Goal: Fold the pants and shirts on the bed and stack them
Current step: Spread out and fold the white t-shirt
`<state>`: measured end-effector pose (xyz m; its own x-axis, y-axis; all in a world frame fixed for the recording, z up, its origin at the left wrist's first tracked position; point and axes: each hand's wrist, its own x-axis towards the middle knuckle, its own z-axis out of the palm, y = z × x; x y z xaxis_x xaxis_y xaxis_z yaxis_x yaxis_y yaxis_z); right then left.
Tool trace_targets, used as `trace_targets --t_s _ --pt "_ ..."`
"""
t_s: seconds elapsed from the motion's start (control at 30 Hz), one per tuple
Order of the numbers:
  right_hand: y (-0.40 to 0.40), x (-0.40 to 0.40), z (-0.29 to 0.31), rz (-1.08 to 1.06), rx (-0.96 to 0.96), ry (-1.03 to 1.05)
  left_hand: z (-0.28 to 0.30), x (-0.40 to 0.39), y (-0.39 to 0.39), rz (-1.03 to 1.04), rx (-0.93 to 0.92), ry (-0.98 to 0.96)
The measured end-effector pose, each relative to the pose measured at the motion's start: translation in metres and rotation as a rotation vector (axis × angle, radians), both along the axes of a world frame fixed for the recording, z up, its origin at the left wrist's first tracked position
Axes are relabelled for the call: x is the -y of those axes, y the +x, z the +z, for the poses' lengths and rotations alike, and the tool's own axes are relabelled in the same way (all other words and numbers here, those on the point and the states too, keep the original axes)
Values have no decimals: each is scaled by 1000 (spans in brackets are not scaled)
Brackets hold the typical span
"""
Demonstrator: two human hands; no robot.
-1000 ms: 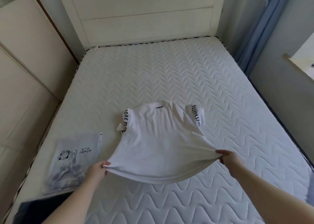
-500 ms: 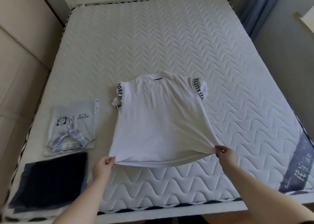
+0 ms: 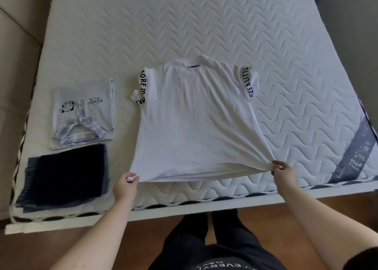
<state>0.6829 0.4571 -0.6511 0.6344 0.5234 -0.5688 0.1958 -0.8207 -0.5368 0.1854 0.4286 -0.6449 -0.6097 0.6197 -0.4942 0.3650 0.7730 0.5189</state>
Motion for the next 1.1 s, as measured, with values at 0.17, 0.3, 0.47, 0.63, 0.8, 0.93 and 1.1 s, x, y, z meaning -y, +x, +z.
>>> trace_targets --t_s 0.17,0.3,0.47,0.63,0.8,0.93,1.1 --pt "-9 16 -9 -79 -25 11 -20 29 -4 -14 112 -51" --pt "-5 22 -20 -81 -24 -3 -40 45 1 22 140 -38" --pt "15 27 -50 -63 1 -11 -74 61 0 16 155 -50" --pt "31 40 -97 -46 3 17 -113 67 -5 21 119 -33" --pt "31 58 -121 65 -5 -43 -135 76 2 -40 -62 -43" --pt "15 67 -120 209 184 -75 -134 78 26 -190 -318 -37" --pt "-36 52 -124 652 276 26 -139 63 75 -731 -335 102"
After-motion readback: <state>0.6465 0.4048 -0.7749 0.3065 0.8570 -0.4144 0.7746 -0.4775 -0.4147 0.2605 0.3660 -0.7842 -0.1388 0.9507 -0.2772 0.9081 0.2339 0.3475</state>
